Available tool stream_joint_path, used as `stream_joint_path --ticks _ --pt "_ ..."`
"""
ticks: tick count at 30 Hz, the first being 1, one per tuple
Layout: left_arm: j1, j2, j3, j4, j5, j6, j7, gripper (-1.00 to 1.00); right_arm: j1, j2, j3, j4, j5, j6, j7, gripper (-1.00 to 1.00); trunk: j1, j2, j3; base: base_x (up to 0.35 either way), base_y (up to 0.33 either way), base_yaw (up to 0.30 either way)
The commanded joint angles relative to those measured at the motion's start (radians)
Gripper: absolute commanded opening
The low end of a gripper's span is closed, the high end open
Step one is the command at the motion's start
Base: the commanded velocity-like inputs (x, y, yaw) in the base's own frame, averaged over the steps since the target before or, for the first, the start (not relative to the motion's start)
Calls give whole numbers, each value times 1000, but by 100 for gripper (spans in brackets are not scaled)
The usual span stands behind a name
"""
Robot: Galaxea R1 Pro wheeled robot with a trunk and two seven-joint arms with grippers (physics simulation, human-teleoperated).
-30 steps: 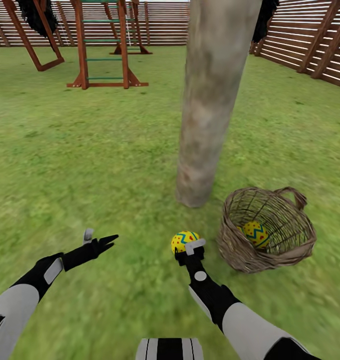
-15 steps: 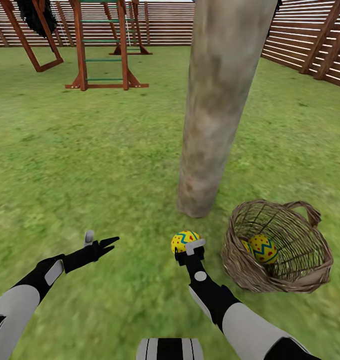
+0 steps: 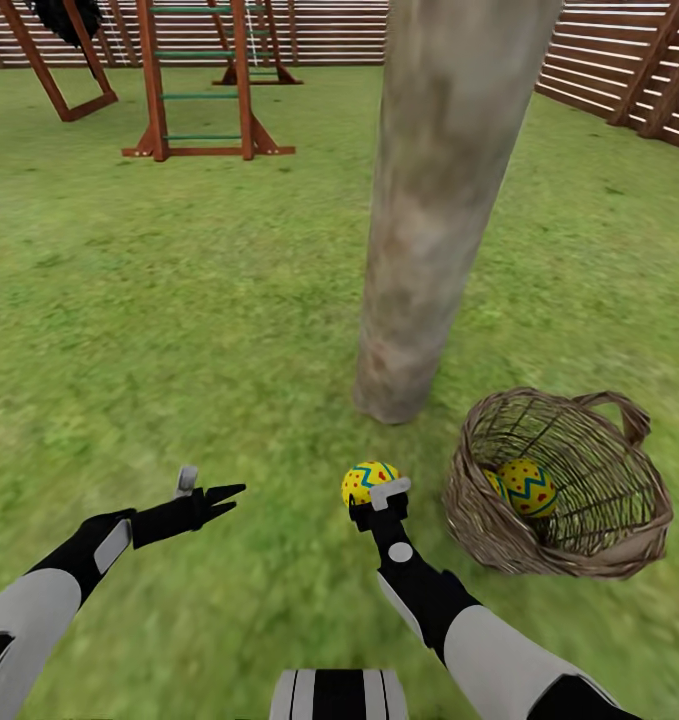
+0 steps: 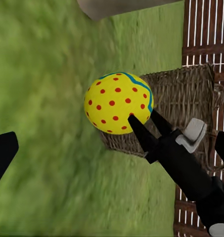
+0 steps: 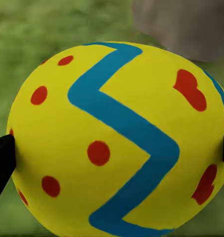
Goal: Take the three Easter eggs out of the wicker basket on the lawn in the garden, then place them on the lawn next to a single tree (choose any tree) so that all three eggs are next to the same tree and none are left in the basket.
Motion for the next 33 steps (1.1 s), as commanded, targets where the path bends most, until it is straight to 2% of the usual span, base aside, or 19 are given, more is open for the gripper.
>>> stream_joint_path --ticks 1,18,25,26,28,33 --pt "0 0 4 0 0 10 -3 100 -1 0 7 2 -9 -5 -7 -100 0 -1 -5 0 0 0" --pt "0 -1 5 -34 0 10 -3 100 -1 0 7 2 -8 -5 -6 -100 8 -5 -70 0 0 0" --pt "-1 -2 5 -34 1 9 -3 100 -1 0 7 2 -4 -5 -6 -100 8 -5 -70 0 0 0" --pt "-1 -2 5 -34 1 10 -4 100 -1 0 7 2 -3 -5 -6 100 8 -5 -70 0 0 0" --pt "0 -2 5 -34 1 10 -4 100 -1 0 7 2 -2 -5 -6 100 8 -5 -70 0 0 0" --pt "0 0 5 -32 3 9 -3 100 -1 0 8 1 9 -5 -7 100 6 -3 -51 0 0 0"
